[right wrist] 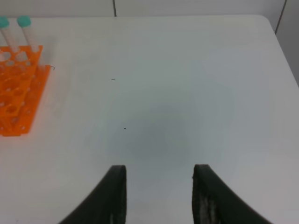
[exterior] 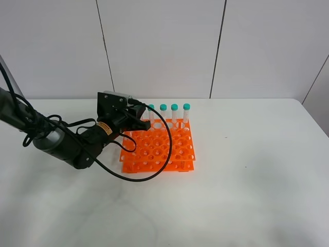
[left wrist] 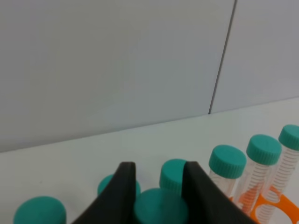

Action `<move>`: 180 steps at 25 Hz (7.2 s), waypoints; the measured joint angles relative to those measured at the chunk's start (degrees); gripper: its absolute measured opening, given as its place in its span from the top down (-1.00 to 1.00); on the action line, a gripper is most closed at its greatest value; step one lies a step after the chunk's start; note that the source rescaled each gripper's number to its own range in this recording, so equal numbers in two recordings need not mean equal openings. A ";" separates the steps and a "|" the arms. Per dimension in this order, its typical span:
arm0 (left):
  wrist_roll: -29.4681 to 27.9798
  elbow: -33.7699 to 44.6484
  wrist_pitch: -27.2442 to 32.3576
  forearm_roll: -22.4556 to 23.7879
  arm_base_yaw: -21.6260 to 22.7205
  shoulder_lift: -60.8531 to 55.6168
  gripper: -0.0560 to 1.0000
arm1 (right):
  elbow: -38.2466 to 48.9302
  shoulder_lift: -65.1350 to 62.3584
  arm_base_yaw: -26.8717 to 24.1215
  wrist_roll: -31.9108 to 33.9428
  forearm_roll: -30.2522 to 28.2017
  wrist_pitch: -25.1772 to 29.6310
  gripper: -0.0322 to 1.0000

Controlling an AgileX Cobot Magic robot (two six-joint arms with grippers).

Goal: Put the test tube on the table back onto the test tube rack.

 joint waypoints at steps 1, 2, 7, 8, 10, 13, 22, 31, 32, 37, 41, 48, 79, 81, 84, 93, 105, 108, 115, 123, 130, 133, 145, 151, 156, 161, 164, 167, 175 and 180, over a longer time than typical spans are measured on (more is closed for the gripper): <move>-0.66 0.00 0.06 -0.06 0.00 0.00 0.89 | 0.00 0.00 0.00 0.00 0.00 0.00 0.16; -0.92 0.00 0.27 -0.06 0.00 -0.05 0.89 | 0.00 0.00 0.00 0.00 0.00 0.00 0.16; -1.26 0.00 1.06 -0.06 0.00 -0.36 0.89 | 0.00 0.00 0.00 0.00 0.00 0.00 0.16; -1.26 0.00 1.14 -0.06 0.00 -0.36 0.89 | 0.00 0.00 0.00 0.00 0.00 0.00 0.16; -1.32 0.00 1.31 -0.06 0.00 -0.37 0.89 | 0.00 0.00 0.00 0.00 0.00 0.00 0.16; -1.37 0.00 1.53 -0.06 0.00 -0.48 0.89 | 0.00 0.00 0.00 0.00 0.00 0.00 0.16; -1.37 0.00 1.52 -0.06 0.00 -0.48 0.89 | 0.00 0.00 0.00 0.00 0.00 0.00 0.16; -2.32 0.07 4.79 0.13 0.00 -0.04 0.84 | 0.00 0.00 0.00 0.00 0.00 0.00 0.16; -2.49 0.07 5.18 0.27 0.00 0.33 0.83 | 0.00 0.00 0.00 0.00 0.00 0.00 0.16; -2.67 0.07 5.83 0.45 0.00 0.39 0.77 | 0.00 0.00 0.00 0.00 0.00 0.00 0.16; -2.67 0.07 5.83 0.50 0.00 0.39 0.74 | 0.00 0.00 0.00 0.00 0.00 0.00 0.16; -2.67 0.07 5.83 0.68 0.00 0.39 0.61 | 0.00 0.00 0.00 0.00 0.00 0.00 0.16; -4.50 0.07 5.61 1.82 -0.17 0.10 0.19 | 0.00 0.00 0.00 0.00 0.00 0.00 0.16; -4.76 0.07 6.14 1.95 -0.17 -0.28 0.18 | 0.00 0.00 0.00 0.00 0.00 0.00 0.16; -4.93 0.07 6.71 1.85 -0.17 -0.95 0.18 | 0.00 0.00 0.00 0.00 0.00 0.00 0.16; -4.94 0.07 7.02 1.85 -0.17 -1.25 0.18 | 0.00 0.00 0.00 0.00 0.00 0.00 0.16; -4.42 0.18 9.81 1.83 -0.10 -6.61 0.18 | 0.00 0.00 0.00 0.00 0.00 0.00 0.16; -3.90 0.18 11.53 3.19 0.01 -8.77 0.18 | 0.00 0.00 0.00 0.00 0.00 0.00 0.16; -2.92 0.26 15.29 7.02 1.92 -15.39 0.18 | 0.00 0.00 0.00 0.00 0.00 0.00 0.16; -3.61 0.26 24.38 7.70 5.70 -21.45 0.18 | 0.00 0.00 0.00 0.00 0.00 0.00 0.16; -5.46 0.26 35.93 7.84 11.12 -25.56 0.18 | 0.00 0.00 0.00 0.00 0.00 0.00 0.16; -5.38 0.26 40.83 7.84 13.57 -26.62 0.18 | 0.00 0.00 0.00 0.00 0.00 0.00 0.16; -5.08 0.26 57.55 7.68 20.80 -30.01 0.18 | 0.00 0.00 0.00 0.00 0.00 0.00 0.16; -5.38 0.26 69.86 5.58 21.34 -30.01 -0.64 | 0.00 0.00 0.00 0.00 0.00 0.00 0.16; -3.16 0.26 83.32 0.18 21.34 -30.01 -0.96 | 0.00 0.00 0.00 0.00 0.00 0.00 0.16; 10.54 0.26 95.19 -8.04 21.34 -31.91 -0.99 | 0.00 0.00 0.00 0.00 0.00 0.00 0.16; 14.49 0.26 98.23 -11.14 21.34 -33.79 -0.99 | 0.00 0.00 0.00 0.00 0.00 0.00 0.16; 15.34 0.26 101.39 -11.59 21.34 -36.77 -0.99 | 0.00 0.00 0.00 0.00 0.00 0.00 0.16; 15.48 0.26 116.95 -8.52 21.34 -48.11 -0.99 | 0.00 0.00 0.00 0.00 0.00 0.00 0.16; 15.48 0.26 124.71 -7.90 21.34 -55.23 -0.99 | 0.00 0.00 0.00 0.00 0.00 0.00 0.16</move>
